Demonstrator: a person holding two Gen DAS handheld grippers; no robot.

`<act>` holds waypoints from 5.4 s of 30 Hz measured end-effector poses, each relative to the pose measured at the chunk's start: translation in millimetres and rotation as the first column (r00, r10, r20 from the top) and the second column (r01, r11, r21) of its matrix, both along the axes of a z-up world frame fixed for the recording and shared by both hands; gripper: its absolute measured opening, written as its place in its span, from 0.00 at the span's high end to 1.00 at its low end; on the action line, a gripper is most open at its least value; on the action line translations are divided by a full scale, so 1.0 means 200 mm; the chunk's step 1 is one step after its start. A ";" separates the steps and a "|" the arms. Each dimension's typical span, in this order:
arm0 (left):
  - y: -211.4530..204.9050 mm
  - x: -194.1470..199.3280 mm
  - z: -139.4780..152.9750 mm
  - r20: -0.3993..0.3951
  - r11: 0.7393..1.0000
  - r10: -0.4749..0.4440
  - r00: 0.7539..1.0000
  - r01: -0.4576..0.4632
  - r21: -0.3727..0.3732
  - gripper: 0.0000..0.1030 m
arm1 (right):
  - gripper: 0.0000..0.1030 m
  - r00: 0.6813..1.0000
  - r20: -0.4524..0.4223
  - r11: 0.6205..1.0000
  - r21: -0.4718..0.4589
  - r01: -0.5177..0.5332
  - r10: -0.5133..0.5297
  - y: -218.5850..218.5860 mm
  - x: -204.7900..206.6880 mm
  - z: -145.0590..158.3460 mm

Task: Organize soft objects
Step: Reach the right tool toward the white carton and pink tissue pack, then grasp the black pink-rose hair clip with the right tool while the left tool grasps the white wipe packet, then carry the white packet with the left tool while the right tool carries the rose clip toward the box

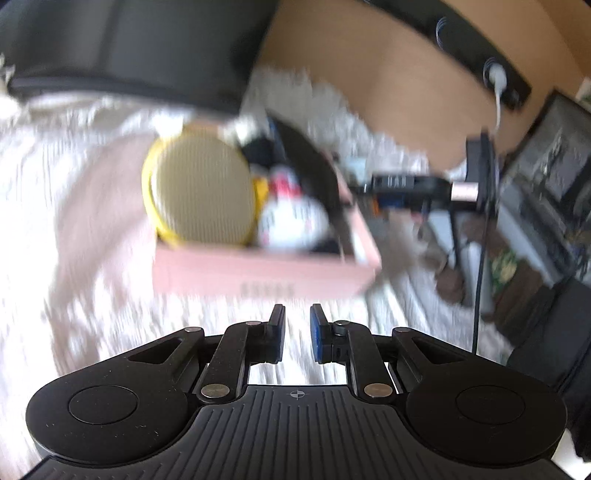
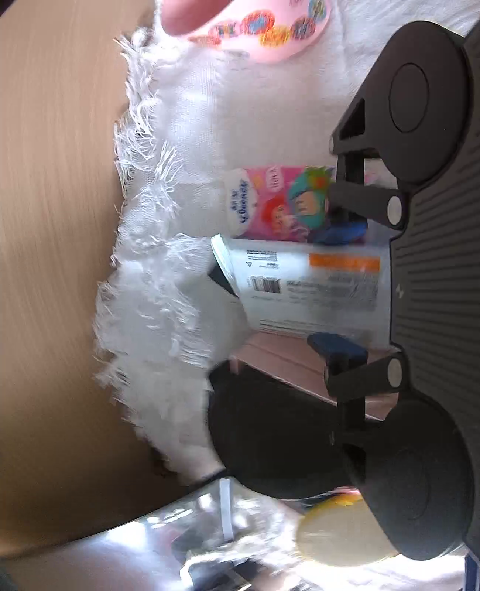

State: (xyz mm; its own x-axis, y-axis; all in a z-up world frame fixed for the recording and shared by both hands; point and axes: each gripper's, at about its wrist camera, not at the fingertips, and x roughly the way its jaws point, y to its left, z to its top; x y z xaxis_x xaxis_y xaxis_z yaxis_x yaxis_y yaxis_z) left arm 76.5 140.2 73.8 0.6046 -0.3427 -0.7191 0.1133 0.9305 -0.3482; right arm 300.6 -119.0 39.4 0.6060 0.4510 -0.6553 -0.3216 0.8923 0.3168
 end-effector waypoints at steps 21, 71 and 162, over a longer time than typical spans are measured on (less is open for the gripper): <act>-0.61 0.12 -0.06 0.044 0.981 -0.185 0.982 0.182 0.064 0.85 | 0.85 0.967 -0.143 0.974 0.061 0.220 -0.209 -0.81 -1.04 -0.02; -0.32 -0.13 -0.15 -0.092 0.997 -0.065 0.994 0.068 0.028 0.83 | 1.00 0.989 -0.141 0.983 0.172 0.057 -0.032 -0.21 -0.39 0.03; -0.84 0.00 0.12 0.083 0.930 -0.363 0.928 0.357 0.085 0.22 | 0.11 0.942 0.198 0.926 -0.213 0.312 -0.272 -0.61 -1.70 0.04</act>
